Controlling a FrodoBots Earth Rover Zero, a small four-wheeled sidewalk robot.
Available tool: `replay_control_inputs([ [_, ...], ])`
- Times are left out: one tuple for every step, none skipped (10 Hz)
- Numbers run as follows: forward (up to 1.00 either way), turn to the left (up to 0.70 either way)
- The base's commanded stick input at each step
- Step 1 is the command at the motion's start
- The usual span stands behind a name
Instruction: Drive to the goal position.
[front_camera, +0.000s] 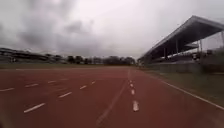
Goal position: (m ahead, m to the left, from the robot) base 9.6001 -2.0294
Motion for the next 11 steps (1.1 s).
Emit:
replay_control_inputs([
  [0.70, 0.00],
  [0.70, 0.00],
  [0.70, 0.00],
  [0.70, 0.00],
  [0.70, 0.00],
  [0.70, 0.00],
  [0.70, 0.00],
  [0.70, -0.35],
  [0.70, -0.35],
  [0.70, -0.35],
  [0.70, -0.35],
])
